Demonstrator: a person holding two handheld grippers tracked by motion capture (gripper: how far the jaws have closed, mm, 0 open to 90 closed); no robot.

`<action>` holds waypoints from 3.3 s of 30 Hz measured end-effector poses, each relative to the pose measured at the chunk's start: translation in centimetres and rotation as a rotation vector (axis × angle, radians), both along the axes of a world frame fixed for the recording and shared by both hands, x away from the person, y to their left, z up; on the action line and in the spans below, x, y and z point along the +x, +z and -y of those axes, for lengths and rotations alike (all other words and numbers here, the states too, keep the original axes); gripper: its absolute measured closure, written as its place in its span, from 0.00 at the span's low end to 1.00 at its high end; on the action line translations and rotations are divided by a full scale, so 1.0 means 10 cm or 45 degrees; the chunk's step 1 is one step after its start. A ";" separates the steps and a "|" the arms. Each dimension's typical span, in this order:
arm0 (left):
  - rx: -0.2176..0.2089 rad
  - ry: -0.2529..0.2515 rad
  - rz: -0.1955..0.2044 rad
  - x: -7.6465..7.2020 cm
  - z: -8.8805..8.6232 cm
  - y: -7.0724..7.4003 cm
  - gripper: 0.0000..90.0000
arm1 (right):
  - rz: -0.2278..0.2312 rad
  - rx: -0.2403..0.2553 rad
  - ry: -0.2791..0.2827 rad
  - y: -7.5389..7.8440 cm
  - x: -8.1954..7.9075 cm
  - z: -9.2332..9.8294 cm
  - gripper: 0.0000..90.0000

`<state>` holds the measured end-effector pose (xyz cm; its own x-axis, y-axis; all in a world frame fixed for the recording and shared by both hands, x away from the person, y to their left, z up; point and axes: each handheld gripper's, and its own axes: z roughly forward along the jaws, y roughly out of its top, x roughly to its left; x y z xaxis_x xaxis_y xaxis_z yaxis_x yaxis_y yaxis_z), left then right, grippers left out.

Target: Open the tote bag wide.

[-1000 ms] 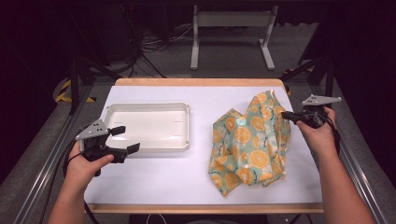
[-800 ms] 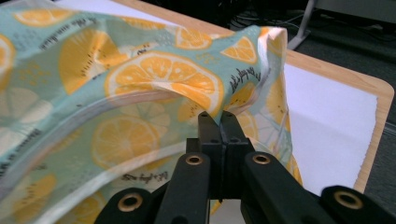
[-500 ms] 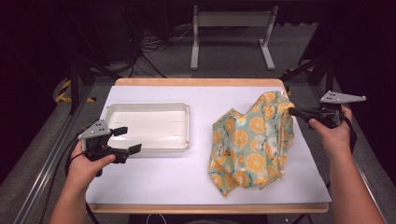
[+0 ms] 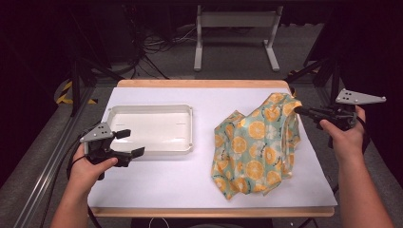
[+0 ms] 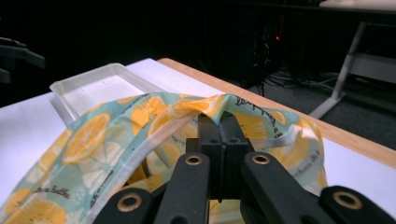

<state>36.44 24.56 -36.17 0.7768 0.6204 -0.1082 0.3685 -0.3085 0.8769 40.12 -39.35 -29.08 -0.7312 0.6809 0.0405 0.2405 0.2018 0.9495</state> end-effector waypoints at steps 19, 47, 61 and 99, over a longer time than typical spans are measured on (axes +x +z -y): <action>-0.002 -0.001 -0.010 0.00 0.02 0.01 0.13 | 0.064 0.065 0.086 0.18 -0.08 -0.10 1.00; -0.021 0.027 -0.028 0.02 0.19 0.05 0.14 | 0.133 0.072 0.252 0.51 -0.08 -0.62 1.00; -0.024 -0.041 -0.001 0.10 0.46 0.15 0.14 | 0.138 0.082 0.310 0.60 -0.07 -0.84 1.00; -0.100 -0.333 0.110 0.24 1.59 0.63 0.13 | 0.118 0.059 0.380 0.62 0.03 -1.33 1.00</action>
<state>38.88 8.65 -29.84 0.9178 0.3901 -0.0742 0.2081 -0.3133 0.9266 40.42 -26.05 -22.90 -0.9006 0.4345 -0.0096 0.0893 0.2066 0.9744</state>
